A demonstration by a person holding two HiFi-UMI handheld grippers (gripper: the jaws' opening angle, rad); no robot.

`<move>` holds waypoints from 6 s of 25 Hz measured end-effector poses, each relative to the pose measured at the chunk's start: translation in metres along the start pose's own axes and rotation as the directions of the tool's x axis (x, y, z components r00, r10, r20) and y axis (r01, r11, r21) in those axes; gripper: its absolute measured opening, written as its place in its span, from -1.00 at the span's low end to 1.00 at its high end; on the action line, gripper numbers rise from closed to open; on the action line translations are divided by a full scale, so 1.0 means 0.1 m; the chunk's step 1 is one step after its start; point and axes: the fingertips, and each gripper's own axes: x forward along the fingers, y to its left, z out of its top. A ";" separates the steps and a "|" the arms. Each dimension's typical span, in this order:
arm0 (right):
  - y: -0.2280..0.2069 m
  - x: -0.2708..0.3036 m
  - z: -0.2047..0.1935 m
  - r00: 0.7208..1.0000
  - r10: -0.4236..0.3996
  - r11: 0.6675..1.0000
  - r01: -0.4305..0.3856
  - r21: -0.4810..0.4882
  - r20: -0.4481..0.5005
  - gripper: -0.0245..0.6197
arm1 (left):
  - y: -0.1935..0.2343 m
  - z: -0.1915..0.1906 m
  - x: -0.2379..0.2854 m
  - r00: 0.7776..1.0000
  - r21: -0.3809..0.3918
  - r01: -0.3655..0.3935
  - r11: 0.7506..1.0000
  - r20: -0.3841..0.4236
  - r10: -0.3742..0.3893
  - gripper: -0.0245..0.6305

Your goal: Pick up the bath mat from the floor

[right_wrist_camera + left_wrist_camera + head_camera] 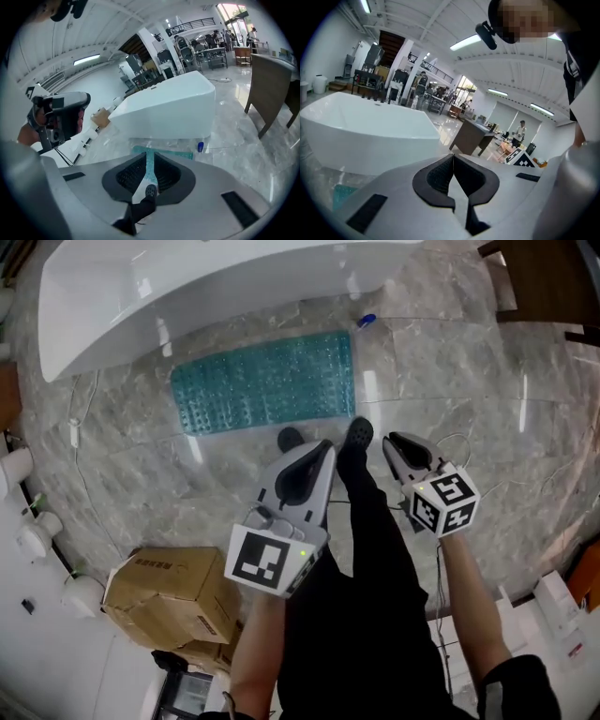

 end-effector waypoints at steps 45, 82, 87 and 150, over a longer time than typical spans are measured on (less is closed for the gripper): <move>-3.54 5.32 -3.41 0.954 -0.147 0.958 0.202 0.201 -0.260 -0.25 | 2.78 -4.29 2.14 0.954 -0.034 -0.065 0.997 -0.297 0.052 -0.88; -1.02 3.89 -1.83 0.949 0.155 0.985 -0.129 0.112 -0.275 -0.81 | 2.24 -2.31 1.09 0.989 -0.078 -0.131 0.988 -0.079 0.125 -0.88; -0.41 3.50 -1.41 0.944 0.217 0.974 -0.191 0.124 -0.248 -0.81 | 2.12 -1.86 0.76 0.990 -0.073 -0.139 0.988 -0.045 0.136 -0.88; 4.04 -3.12 3.14 0.563 0.326 0.872 0.133 -0.472 0.759 -0.80 | -0.03 2.66 -4.17 0.837 0.270 -0.316 0.910 0.531 0.133 -0.88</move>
